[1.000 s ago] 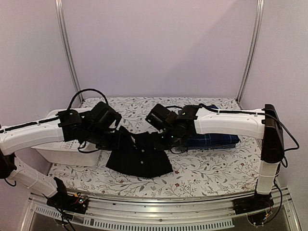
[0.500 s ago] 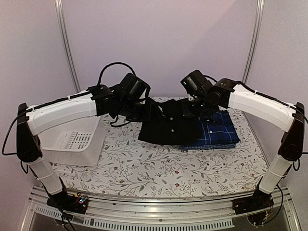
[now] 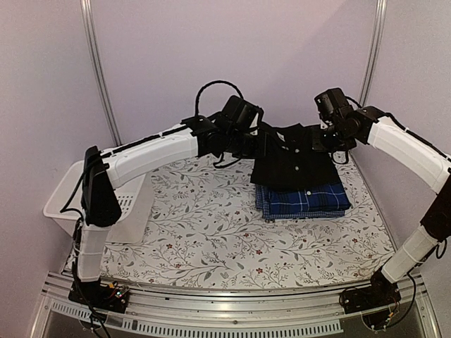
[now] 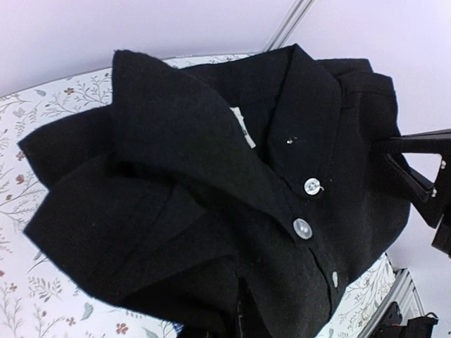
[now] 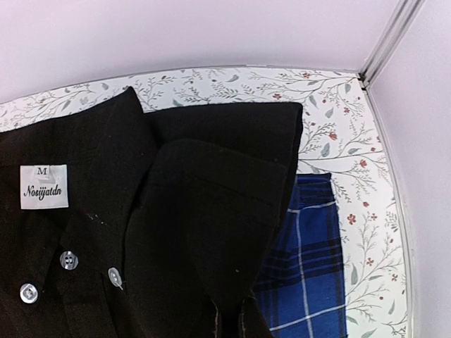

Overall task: Fold and stack the long sleeve shirts
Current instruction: Place the square-folded shirt on the square-folded shirt, then move the square-folded shirt to the corner of the board.

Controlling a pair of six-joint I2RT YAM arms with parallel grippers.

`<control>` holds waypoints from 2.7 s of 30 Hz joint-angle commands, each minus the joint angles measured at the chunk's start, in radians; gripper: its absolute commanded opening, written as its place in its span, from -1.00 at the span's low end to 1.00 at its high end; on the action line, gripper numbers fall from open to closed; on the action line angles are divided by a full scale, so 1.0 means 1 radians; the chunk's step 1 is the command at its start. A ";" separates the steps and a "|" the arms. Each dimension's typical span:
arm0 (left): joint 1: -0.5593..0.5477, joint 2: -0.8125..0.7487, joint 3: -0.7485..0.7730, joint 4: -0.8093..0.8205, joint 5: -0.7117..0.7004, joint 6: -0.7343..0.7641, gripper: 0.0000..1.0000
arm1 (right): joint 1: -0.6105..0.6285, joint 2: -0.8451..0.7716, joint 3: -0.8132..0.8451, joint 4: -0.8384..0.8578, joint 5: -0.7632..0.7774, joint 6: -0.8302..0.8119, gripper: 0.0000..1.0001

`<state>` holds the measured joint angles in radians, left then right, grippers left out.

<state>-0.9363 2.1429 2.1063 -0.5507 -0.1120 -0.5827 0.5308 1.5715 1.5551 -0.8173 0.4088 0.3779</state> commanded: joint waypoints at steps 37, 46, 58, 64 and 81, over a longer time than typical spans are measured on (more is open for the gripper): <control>0.030 0.205 0.023 0.119 0.049 -0.079 -0.34 | -0.296 -0.101 -0.215 0.108 -0.100 -0.085 -0.19; 0.034 0.215 0.015 0.110 0.069 -0.065 -0.56 | -0.278 -0.087 -0.280 0.168 -0.151 -0.049 -0.22; 0.059 0.136 -0.072 0.118 0.054 -0.024 -0.54 | -0.302 -0.076 -0.282 0.142 -0.156 -0.035 -0.19; 0.076 0.041 -0.161 0.135 0.046 0.004 -0.42 | -0.207 -0.141 -0.299 0.098 -0.167 -0.001 -0.16; 0.081 -0.452 -0.714 0.241 0.020 0.031 0.60 | 0.362 -0.145 -0.389 0.026 -0.069 0.341 0.47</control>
<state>-0.8635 1.7824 1.4742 -0.3492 -0.0689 -0.5564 0.8009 1.3895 1.1736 -0.7635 0.3019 0.5907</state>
